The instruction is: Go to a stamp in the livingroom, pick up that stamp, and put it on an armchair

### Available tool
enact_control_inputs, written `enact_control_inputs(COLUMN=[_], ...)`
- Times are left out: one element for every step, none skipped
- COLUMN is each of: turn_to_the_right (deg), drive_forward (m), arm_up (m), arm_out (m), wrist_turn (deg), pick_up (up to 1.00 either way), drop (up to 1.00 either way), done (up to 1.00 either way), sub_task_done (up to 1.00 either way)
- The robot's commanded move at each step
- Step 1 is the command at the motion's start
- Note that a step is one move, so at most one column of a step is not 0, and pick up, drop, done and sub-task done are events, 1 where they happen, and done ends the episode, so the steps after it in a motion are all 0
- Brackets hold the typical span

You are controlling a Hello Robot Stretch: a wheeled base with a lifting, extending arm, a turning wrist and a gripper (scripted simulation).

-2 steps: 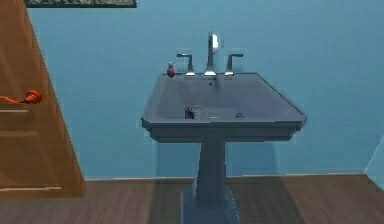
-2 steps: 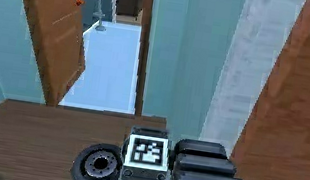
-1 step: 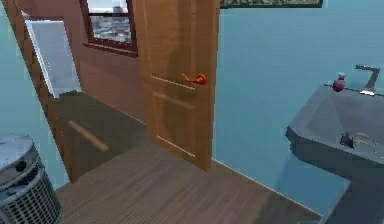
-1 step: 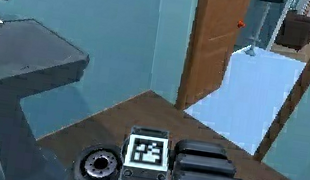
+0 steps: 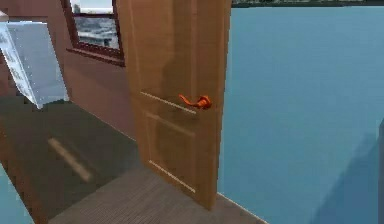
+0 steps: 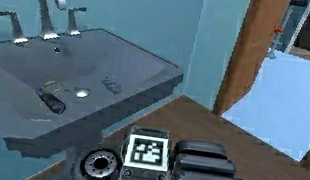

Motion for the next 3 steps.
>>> enact_control_inputs(turn_to_the_right=[-45.0,-45.0,-21.0], drive_forward=[0.0,0.0,0.0], arm_up=[0.0,0.0,0.0], arm_out=[0.0,0.0,0.0], wrist_turn=[0.0,0.0,0.0], pick_up=[0.0,0.0,0.0], drop=[0.0,0.0,0.0], done=[0.0,0.0,0.0], sub_task_done=[0.0,0.0,0.0])
